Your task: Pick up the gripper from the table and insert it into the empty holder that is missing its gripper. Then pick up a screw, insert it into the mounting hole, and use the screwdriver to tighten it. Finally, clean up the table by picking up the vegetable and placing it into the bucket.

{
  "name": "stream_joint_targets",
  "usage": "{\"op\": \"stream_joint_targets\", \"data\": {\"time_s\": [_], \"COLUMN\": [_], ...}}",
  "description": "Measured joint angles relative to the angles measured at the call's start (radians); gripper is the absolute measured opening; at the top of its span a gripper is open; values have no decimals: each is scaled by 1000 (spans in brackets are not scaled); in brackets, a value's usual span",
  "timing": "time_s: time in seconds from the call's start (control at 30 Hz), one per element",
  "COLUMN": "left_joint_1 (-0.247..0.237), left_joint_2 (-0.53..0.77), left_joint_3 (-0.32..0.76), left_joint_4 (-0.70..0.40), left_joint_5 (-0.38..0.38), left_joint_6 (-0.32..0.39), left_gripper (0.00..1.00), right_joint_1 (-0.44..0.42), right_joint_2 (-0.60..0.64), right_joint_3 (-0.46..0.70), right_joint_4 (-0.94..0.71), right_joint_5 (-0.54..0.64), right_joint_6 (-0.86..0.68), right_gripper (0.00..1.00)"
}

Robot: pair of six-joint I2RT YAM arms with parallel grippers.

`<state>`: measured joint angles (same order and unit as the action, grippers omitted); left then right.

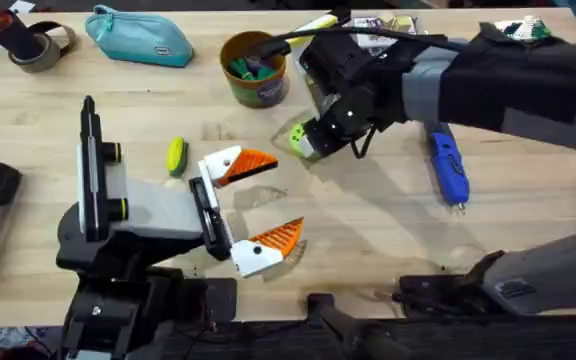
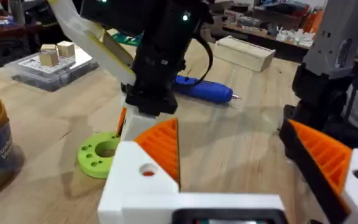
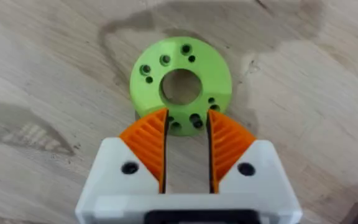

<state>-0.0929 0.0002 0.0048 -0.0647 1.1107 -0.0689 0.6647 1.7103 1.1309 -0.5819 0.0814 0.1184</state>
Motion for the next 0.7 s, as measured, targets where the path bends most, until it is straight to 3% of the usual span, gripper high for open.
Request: {"op": "stream_joint_targets", "data": {"time_s": [0.2,0.57,0.7], "left_joint_1": [0,0,0], "left_joint_2": [0,0,0], "left_joint_3": [0,0,0], "left_joint_4": [0,0,0], "left_joint_5": [0,0,0], "left_joint_6": [0,0,0], "left_gripper": [987,987,987], "right_joint_1": [0,0,0], "right_joint_2": [0,0,0], "right_joint_3": [0,0,0], "right_joint_4": [-1,-9,-9], "right_joint_5": [0,0,0], "right_joint_6": [-2,-19,-25], "right_gripper": [336,23,8]}}
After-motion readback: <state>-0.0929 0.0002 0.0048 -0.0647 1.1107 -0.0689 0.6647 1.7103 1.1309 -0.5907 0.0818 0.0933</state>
